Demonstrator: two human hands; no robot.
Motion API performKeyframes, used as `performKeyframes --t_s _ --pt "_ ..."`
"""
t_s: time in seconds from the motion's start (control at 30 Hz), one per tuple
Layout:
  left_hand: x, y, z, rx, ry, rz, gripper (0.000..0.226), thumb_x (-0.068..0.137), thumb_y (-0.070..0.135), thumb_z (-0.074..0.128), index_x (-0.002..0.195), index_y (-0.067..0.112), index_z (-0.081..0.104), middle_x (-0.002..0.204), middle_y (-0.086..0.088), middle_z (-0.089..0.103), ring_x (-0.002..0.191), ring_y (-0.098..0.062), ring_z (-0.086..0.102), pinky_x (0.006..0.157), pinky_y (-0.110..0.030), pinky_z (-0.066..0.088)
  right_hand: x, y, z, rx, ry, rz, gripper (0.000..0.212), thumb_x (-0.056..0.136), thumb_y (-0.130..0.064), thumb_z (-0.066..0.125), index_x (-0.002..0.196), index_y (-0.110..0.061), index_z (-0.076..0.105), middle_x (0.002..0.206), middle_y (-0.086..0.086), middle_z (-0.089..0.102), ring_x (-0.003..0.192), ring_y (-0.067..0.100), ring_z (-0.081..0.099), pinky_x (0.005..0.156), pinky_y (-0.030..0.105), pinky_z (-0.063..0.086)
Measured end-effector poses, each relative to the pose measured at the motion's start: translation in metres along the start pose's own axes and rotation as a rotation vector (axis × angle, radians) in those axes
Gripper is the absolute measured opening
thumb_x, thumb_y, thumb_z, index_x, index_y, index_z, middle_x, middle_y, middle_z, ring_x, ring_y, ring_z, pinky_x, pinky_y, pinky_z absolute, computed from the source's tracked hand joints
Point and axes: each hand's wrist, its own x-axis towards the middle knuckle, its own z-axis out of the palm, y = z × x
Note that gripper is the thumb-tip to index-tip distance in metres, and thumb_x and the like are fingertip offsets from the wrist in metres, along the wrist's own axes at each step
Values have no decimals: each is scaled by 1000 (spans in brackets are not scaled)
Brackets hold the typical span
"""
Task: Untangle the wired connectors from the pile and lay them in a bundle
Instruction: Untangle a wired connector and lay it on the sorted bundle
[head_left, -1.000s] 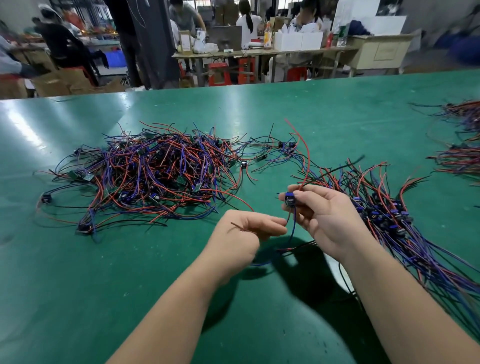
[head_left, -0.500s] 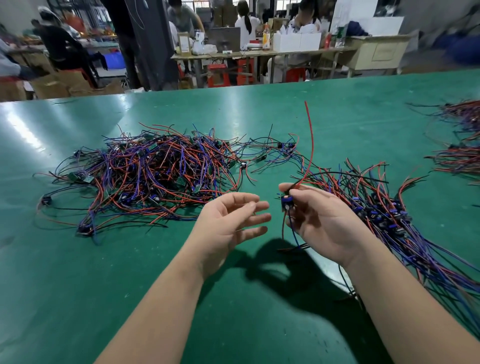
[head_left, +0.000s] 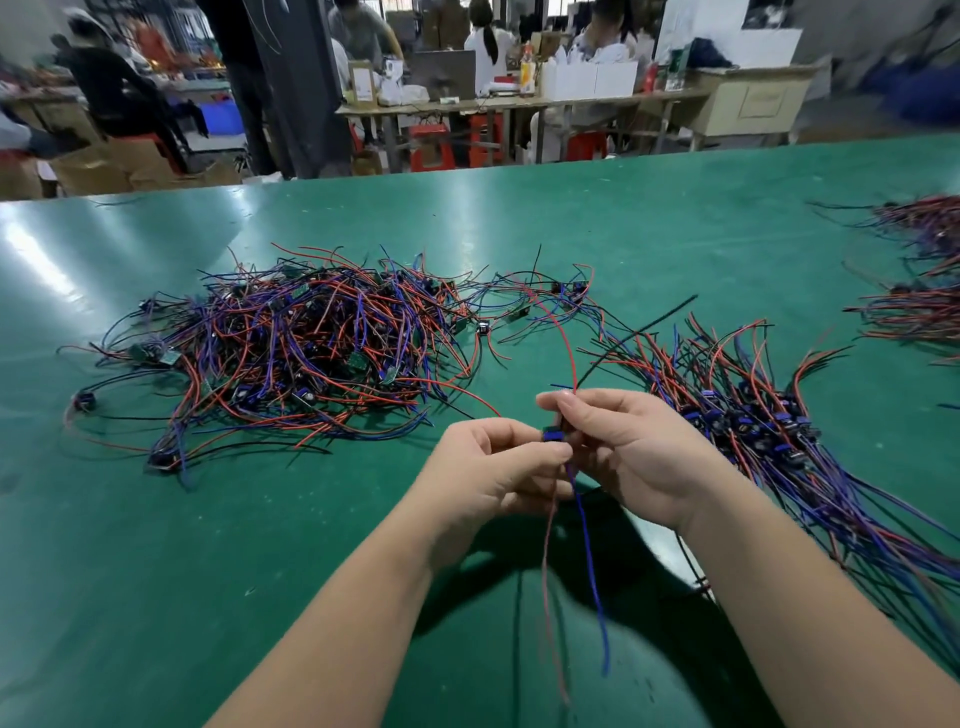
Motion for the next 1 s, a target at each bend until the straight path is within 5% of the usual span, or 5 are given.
performKeyframes --t_s 0.3,0.6,0.73,0.83,1.0 --pt "-10 5 -6 214 -380 -286 9 75 12 73 67 18 72 81 -11 73 65 -16 70 57 -21 54 3 -25 -32 138 324 -135 19 95 -8 51 83 -3 66 58 0 64 42 1 45 38 11 35" --pt "-18 10 -8 120 -474 -239 9 74 9 69 68 16 69 58 4 64 46 -5 57 48 -16 49 6 -26 -32 291 286 -48 43 100 -39 38 86 -7 64 59 3 67 39 3 51 34 11 37" --pt "-15 16 -14 -229 -433 -93 28 49 26 91 71 20 74 70 0 71 55 -6 66 50 -17 53 4 -16 -25 32 126 -20 20 96 -20 51 109 -7 61 75 5 71 53 10 62 44 15 45" --pt "-11 15 -13 -368 -261 -64 31 54 24 89 76 22 67 70 2 70 51 -3 62 43 -14 47 -2 -5 -14 -377 -111 -165 35 73 -5 75 106 -17 70 79 2 68 65 12 58 55 16 44" --pt "-7 11 -3 -345 -26 -16 16 54 33 78 64 25 69 67 9 68 46 0 53 41 -14 41 -2 2 2 -227 -167 -318 22 58 -15 82 78 -23 78 66 0 69 55 6 55 53 16 41"
